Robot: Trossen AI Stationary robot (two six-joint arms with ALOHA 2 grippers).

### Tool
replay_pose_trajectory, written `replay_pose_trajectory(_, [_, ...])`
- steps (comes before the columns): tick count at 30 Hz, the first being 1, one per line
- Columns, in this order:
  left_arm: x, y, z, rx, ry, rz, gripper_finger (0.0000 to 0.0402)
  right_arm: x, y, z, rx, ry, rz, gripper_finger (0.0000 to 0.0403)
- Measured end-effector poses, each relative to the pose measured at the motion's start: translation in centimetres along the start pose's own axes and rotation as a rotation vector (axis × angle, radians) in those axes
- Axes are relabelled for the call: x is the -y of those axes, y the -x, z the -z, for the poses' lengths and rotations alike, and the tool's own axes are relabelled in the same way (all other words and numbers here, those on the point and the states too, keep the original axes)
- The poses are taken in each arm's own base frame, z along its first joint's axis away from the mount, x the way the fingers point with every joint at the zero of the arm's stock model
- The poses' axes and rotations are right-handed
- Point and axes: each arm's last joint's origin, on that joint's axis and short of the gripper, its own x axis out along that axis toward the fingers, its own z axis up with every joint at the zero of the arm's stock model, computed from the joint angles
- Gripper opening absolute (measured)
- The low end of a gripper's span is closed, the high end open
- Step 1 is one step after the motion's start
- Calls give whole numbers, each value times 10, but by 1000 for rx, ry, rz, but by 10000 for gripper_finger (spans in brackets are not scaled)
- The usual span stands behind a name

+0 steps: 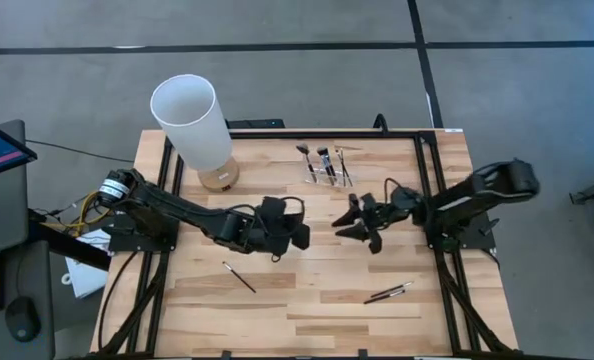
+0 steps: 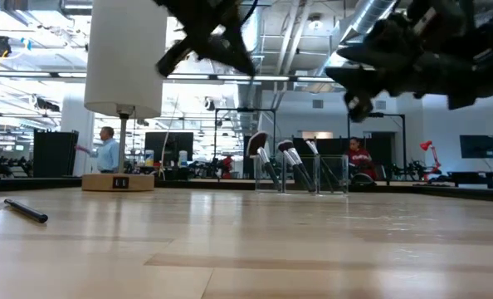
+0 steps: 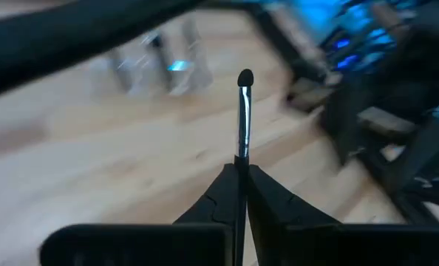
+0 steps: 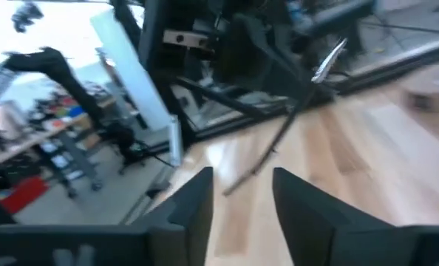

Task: Put items in baskets/containers
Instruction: Put the black eyeshadow brush into the transparent organizer

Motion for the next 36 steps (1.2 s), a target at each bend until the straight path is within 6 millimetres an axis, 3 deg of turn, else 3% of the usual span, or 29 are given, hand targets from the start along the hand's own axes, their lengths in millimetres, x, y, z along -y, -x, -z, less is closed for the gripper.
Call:
replay_pose_trajectory(6, [16, 1, -10, 93, -93, 119, 16, 5, -34, -1, -22, -26, -103, 182])
replay_pose_trajectory(14, [22, 4, -13, 127, -135, 162, 16, 15, -36, -9, 29, -14, -58, 195])
replay_pose_trajectory(24, [25, 6, -13, 138, -120, 186, 16, 23, -48, -28, 85, 8, -48, 171])
replay_pose_trajectory(36, [26, 8, -12, 134, -117, 200, 17, 26, -51, -34, 84, 28, -55, 132])
